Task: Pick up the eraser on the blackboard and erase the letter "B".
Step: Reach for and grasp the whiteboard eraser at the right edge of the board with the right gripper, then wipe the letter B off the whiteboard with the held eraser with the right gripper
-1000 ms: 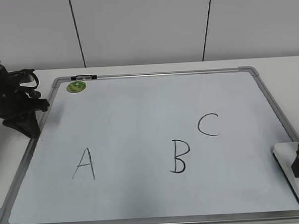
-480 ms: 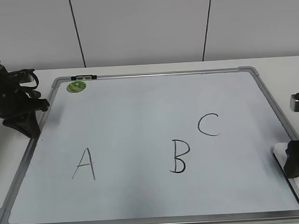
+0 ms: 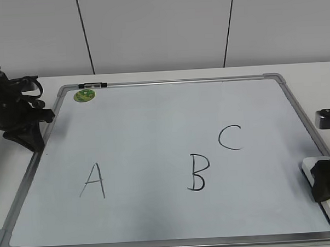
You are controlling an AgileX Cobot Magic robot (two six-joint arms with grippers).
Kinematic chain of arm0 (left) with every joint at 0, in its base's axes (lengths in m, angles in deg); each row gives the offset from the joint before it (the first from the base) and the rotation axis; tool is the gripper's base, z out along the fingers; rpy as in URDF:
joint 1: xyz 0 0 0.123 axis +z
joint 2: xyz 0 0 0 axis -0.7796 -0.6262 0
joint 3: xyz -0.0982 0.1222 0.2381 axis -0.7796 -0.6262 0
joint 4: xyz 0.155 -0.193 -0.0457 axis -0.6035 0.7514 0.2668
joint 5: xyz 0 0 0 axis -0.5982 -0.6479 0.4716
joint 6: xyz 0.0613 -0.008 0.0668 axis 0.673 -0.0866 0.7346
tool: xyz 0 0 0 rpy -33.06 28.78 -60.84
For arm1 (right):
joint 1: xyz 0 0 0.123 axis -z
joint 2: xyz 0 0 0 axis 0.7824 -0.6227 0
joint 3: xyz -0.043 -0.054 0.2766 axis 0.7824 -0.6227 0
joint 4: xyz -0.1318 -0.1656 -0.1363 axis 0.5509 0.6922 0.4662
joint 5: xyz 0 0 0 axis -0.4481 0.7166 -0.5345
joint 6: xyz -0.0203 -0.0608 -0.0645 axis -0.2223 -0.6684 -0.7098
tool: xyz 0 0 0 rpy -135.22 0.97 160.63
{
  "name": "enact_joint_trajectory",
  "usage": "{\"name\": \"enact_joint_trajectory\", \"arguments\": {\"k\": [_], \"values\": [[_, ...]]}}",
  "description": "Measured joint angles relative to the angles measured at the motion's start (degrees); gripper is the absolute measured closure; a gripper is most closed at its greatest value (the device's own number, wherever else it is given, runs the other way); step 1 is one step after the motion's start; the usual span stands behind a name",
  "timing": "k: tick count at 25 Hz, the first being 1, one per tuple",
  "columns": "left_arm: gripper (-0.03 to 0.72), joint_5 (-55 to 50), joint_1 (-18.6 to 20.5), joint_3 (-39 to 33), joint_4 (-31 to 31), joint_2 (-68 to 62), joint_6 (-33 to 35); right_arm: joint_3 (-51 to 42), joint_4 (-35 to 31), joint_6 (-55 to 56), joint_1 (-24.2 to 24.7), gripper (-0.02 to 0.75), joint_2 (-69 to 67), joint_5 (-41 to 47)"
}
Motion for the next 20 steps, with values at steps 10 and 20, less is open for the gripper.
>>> {"name": "enact_joint_trajectory", "arguments": {"k": [10,20], "values": [[0.654,0.1,0.0,0.1,0.0,0.0,0.0,4.6,-0.2,-0.1,0.0,0.206,-0.5,7.3],[0.655,0.2,0.0,0.1,0.0,0.0,0.0,13.6,-2.4,-0.9,-1.0,0.206,-0.3,18.7]]}}
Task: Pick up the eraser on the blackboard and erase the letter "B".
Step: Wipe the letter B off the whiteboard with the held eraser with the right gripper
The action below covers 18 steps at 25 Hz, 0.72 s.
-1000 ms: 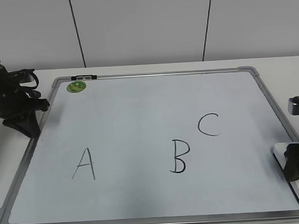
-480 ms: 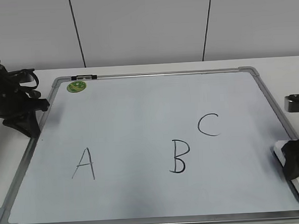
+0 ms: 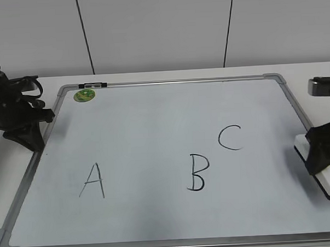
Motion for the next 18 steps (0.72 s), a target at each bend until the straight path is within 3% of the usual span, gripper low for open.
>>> {"name": "enact_joint_trajectory", "arguments": {"k": [11,18], "values": [[0.656,0.0,0.0,0.0,0.0,0.0,0.0,11.3,-0.6,-0.5,-20.4,0.206,-3.4,-0.6],[0.656,0.0,0.0,0.0,0.1,0.0,0.0,17.9,0.1,-0.5,-24.7,0.206,-13.9,-1.2]]}}
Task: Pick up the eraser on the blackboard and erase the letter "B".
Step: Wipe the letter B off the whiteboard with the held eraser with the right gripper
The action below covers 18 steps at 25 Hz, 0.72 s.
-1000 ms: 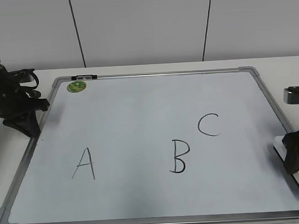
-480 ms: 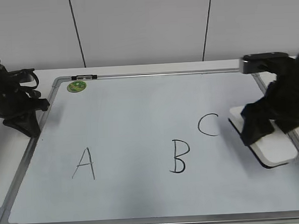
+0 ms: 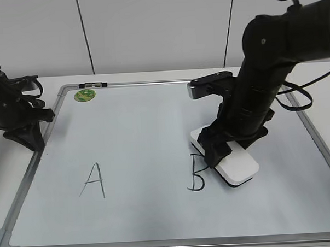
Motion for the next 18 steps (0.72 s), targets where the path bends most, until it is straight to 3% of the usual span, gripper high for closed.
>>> {"name": "enact_joint_trajectory", "arguments": {"k": [7,18], "values": [[0.656,0.0,0.0,0.0,0.0,0.0,0.0,7.5,2.3,-0.1,0.0,0.206,-8.4,0.0],[0.656,0.1,0.0,0.0,0.0,0.0,0.0,9.0,3.3,-0.7,-0.7,0.206,-11.1,1.3]]}}
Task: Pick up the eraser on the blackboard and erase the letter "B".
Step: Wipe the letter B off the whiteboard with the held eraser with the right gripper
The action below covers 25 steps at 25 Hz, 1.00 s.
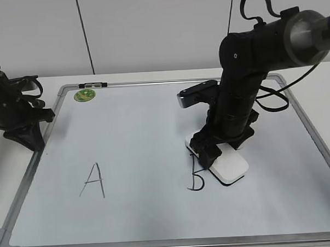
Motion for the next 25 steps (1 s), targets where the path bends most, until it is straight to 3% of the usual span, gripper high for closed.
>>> {"name": "enact_joint_trajectory", "arguments": {"k": [5,13,25], "values": [[0.656,0.0,0.0,0.0,0.0,0.0,0.0,0.1,1.8,-0.2,-3.7,0.206,0.0,0.0],[0.657,0.0,0.1,0.0,-0.2,0.0,0.0,0.1,-0.7,-1.3,-10.6,0.207,-0.3,0.0],[0.659,0.0,0.1,0.1,-0.1,0.0,0.0,0.1,-0.2,-1.3,-9.6,0.207,-0.3,0.0]]}}
